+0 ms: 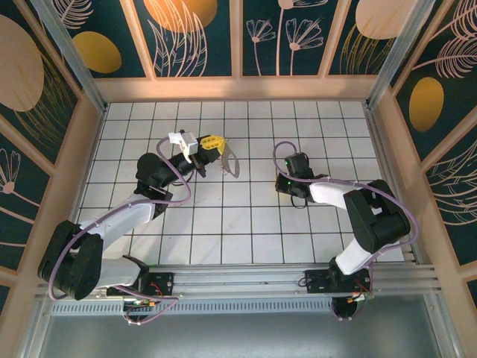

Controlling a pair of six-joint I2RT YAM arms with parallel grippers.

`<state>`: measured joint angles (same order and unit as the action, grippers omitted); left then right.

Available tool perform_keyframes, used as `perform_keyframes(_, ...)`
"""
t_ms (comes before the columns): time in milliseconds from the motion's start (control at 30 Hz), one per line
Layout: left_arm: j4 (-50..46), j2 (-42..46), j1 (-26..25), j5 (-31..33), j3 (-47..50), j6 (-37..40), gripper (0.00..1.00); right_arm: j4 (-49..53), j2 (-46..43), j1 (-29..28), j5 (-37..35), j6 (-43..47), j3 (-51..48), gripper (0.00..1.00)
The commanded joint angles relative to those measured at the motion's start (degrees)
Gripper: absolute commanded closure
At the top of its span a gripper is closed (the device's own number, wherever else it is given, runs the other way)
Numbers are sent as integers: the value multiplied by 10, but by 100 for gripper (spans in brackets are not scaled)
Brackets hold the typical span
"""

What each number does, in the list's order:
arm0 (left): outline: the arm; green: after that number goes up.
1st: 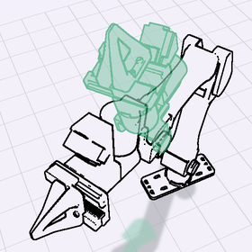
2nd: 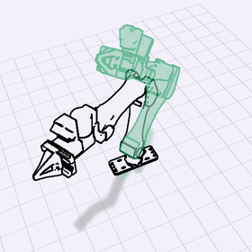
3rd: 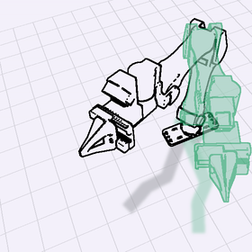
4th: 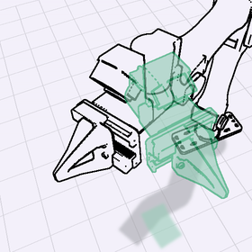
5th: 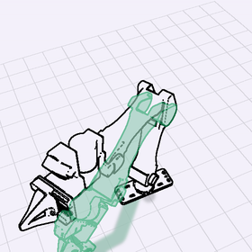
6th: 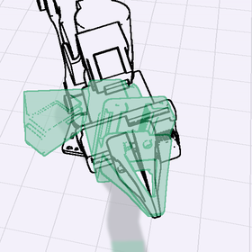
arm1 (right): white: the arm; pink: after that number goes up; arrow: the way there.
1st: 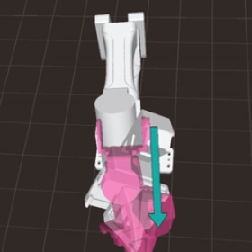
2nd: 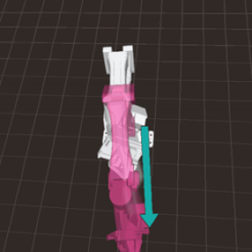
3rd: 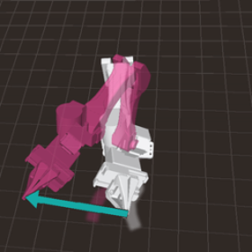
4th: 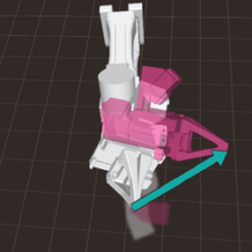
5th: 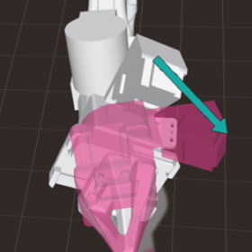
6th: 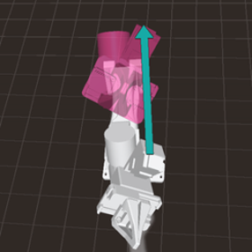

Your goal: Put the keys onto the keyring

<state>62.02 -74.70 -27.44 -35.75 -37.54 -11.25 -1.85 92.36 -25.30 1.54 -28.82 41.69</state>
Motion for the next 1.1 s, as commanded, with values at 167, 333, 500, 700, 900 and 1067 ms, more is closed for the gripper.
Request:
perform_keyframes(167,38,-1,-4,-10,-8,-8,100,16,-1,-5,-4,-3,-2,84)
perform_keyframes(333,39,-3,-4,-10,-9,-8,100,17,4,-5,-3,-2,-1,84)
perform_keyframes(500,40,-5,-4,-10,-10,-9,100,17,6,-7,-2,0,0,91)
perform_keyframes(700,41,-8,-4,-11,-10,-11,100,20,3,-6,-2,5,6,100)
perform_keyframes(900,32,-5,-4,-12,-11,-7,100,24,-32,0,2,15,20,100)
perform_keyframes(1067,20,1,-4,-13,-11,2,100,-3,-92,11,44,21,22,100)
